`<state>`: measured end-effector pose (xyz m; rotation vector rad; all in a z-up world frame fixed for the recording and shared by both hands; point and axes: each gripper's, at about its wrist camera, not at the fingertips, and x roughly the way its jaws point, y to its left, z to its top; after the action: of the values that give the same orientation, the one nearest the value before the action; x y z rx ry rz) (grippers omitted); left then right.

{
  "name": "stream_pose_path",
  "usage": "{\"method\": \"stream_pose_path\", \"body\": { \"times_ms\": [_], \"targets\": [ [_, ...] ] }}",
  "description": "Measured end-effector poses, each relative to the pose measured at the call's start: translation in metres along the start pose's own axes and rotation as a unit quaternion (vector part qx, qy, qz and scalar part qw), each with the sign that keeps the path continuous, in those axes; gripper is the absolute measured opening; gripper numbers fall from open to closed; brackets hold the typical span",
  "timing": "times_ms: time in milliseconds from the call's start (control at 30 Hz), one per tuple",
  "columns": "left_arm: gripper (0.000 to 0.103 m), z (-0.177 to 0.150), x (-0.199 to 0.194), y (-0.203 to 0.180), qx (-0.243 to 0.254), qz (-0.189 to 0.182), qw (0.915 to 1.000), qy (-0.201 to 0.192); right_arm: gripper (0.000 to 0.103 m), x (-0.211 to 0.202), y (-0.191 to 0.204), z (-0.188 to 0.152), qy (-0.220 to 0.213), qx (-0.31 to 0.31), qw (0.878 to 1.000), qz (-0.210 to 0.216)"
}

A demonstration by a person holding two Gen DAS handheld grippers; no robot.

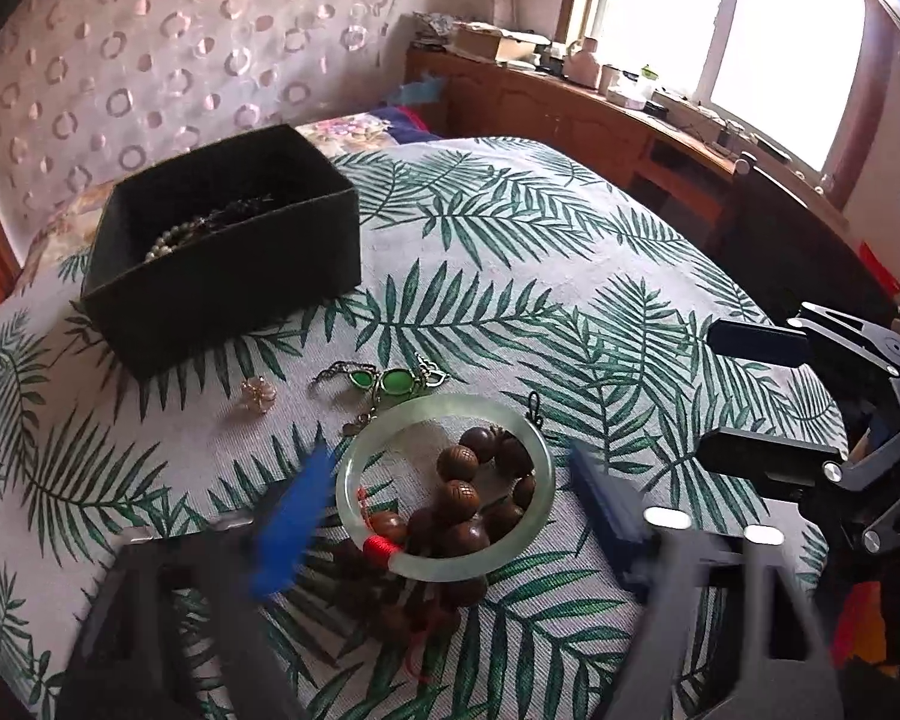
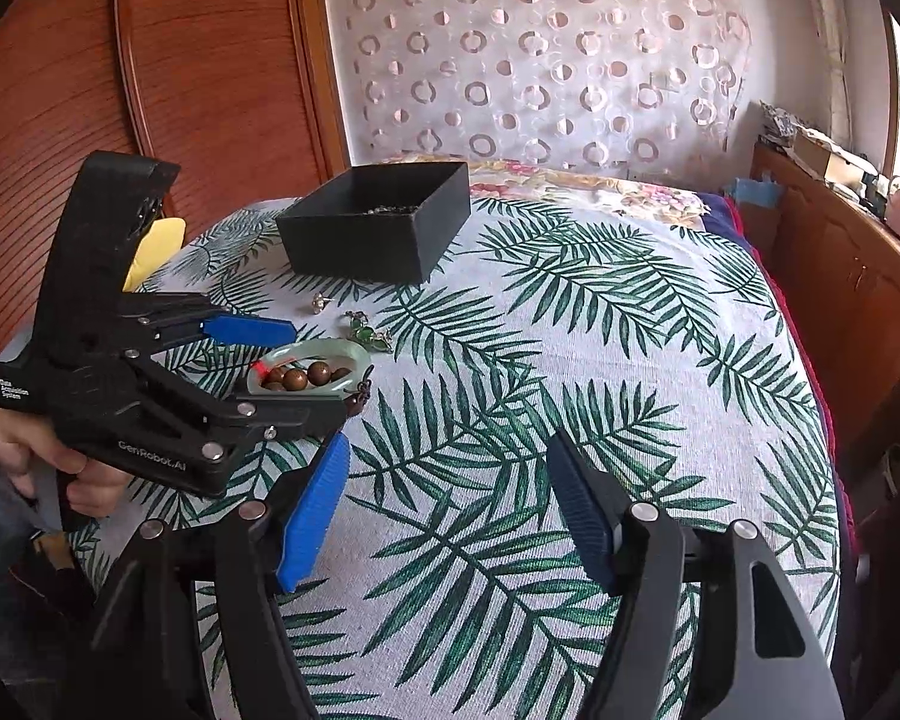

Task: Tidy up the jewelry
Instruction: 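Grasp the jade bangle with the left tool while the right grasps the wooden bead bracelet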

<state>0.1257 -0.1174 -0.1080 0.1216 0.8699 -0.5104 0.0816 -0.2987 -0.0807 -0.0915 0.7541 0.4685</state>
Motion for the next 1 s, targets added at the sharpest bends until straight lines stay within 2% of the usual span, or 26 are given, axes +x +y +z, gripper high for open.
{"method": "stream_pose_path", "body": {
  "times_ms": [333, 567, 667, 1000],
  "targets": [
    [0.068, -0.013, -0.037, 0.017, -0.018, 0.017, 0.999, -0.036, 0.07, 0.013, 0.01, 0.003, 0.008, -0.011, 1.0, 0.022],
    [0.068, -0.021, -0.062, 0.038, -0.035, 0.037, 0.9973, -0.053, 0.038, 0.037, 0.028, 0.02, 0.028, -0.036, 0.998, 0.048],
    [0.068, -0.024, -0.067, 0.043, -0.043, 0.042, 0.9965, -0.058, 0.035, 0.049, 0.034, 0.027, 0.04, -0.045, 0.997, 0.05],
    [0.068, -0.03, -0.071, 0.049, -0.05, 0.048, 0.9954, -0.065, 0.035, 0.081, 0.044, 0.036, 0.084, -0.07, 0.993, 0.043]
  ]
}}
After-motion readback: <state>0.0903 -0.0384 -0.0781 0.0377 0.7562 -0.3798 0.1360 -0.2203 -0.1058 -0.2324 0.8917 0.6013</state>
